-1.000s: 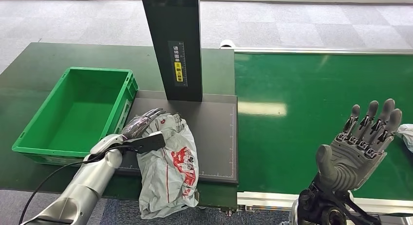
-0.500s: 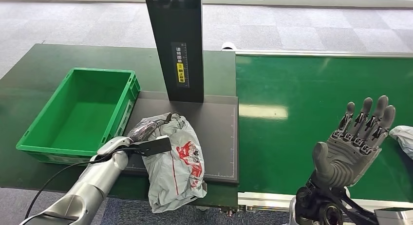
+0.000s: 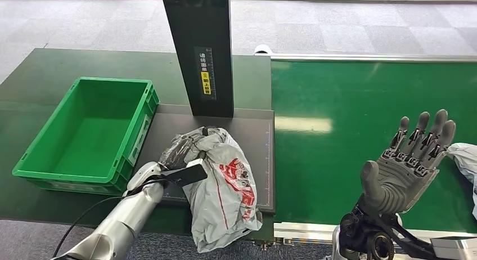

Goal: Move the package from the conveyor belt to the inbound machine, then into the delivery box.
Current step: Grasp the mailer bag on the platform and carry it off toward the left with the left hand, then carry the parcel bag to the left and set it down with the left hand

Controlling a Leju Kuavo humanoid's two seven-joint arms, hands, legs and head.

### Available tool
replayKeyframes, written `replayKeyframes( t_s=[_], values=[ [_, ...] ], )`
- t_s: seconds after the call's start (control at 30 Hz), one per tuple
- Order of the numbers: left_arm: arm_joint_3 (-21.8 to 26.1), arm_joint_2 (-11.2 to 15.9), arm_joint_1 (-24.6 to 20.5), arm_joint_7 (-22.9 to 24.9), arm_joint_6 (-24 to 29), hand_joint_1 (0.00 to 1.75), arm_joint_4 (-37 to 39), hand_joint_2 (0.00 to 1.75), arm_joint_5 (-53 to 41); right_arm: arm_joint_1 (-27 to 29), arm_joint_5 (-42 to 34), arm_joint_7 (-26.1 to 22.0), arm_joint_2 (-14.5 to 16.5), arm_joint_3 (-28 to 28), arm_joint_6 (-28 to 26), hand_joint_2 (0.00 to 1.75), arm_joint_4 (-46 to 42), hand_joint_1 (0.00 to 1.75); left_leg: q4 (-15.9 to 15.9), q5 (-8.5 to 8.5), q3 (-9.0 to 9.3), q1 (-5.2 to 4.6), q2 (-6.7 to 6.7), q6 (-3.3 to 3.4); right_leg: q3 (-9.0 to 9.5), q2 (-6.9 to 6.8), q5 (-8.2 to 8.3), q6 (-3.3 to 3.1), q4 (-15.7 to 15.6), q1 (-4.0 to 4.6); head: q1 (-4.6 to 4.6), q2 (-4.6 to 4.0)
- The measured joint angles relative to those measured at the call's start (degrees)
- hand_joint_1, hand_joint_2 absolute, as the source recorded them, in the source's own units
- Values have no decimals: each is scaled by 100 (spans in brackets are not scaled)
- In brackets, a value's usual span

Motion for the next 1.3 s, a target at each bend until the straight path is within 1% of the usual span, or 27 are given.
replayKeyframes(
  t_s=[0.1,0.13,0.2,0.27,0.33,0.5,0.6,0.7,0.73,0.8,0.87,0.9,1.0,1.07,1.17,1.3],
  values=[
    [-240,107,435,-122,1241,175,-1207,175,1340,16,-11,0,0,11,-76,175,9,0,-1,-3,-13,2,19,-3,-16,14,-1,-1,1,2,-1,0],
    [-316,165,583,-132,1550,175,-1671,175,1640,24,-22,0,0,14,-85,175,9,0,-1,-4,-15,2,22,-4,-19,16,-2,-1,1,2,-2,0],
    [-423,274,841,-142,1850,175,-2513,175,1962,38,-43,0,-1,17,-88,175,9,0,-1,-7,-19,2,19,-7,-24,15,-5,-2,1,2,-1,0],
    [-505,354,1014,-144,1908,175,-3104,175,2040,45,-50,0,-1,21,-88,175,9,0,-1,-8,-23,2,17,-8,-25,14,-7,-3,1,2,0,0],
    [-561,410,1137,-145,1910,175,-3509,175,2053,50,-52,0,1,25,-88,175,9,0,-2,-7,-24,2,22,-8,-25,16,-7,-3,1,1,0,0],
    [-640,498,1284,-144,1923,175,-4056,175,2099,56,-54,0,4,27,-88,175,9,0,-1,-7,-23,1,23,-7,-24,16,-4,-3,1,1,0,0],
    [-653,585,1456,-144,2128,175,-4465,175,2287,56,-55,0,6,31,-88,175,10,0,-2,-7,-22,2,31,-8,-26,28,-1,-5,1,2,-1,0],
    [-439,635,1701,-145,2338,175,-5297,175,2506,53,-58,1,7,51,-102,175,26,0,-2,-8,-24,4,37,-9,-34,38,-3,-6,2,3,-1,0],
    [-298,636,1718,-145,2349,175,-5490,175,2627,49,-56,1,7,72,-115,175,33,0,-2,-8,-24,4,34,-9,-35,36,-4,-6,2,3,0,0],
    [55,639,1606,-141,2294,175,-5582,175,2914,42,-47,1,7,126,-142,175,45,0,-2,-8,-25,6,29,-9,-37,33,-6,-7,2,5,-1,0],
    [532,666,1205,-80,2152,175,-5236,175,2946,20,-38,0,7,172,-138,175,64,0,-2,-3,-26,10,26,-11,-37,30,-4,-9,2,10,1,0],
    [819,702,873,14,2082,175,-4843,175,2765,-4,-31,0,7,195,-114,175,84,0,-3,3,-26,13,25,-15,-37,27,1,-16,2,13,2,0],
    [1680,890,-274,498,2036,175,-3169,175,1900,-108,-7,1,7,276,2,175,184,0,-5,22,-26,19,43,-26,-41,34,29,-40,5,22,1,0],
    [2087,1007,-898,906,2123,175,-2082,175,1407,-172,3,1,8,312,68,175,272,0,-5,30,-25,23,55,-29,-44,43,41,-44,7,25,0,0],
    [2409,1120,-1499,1477,2261,175,-860,175,891,-272,14,1,9,360,127,175,398,0,-4,35,-27,24,54,-30,-46,44,44,-43,8,26,1,0],
    [2546,1183,-1941,2492,2337,175,174,175,154,-370,22,1,9,413,163,175,540,0,-3,34,-36,24,52,-30,-53,43,44,-43,8,25,2,0]
  ],
)
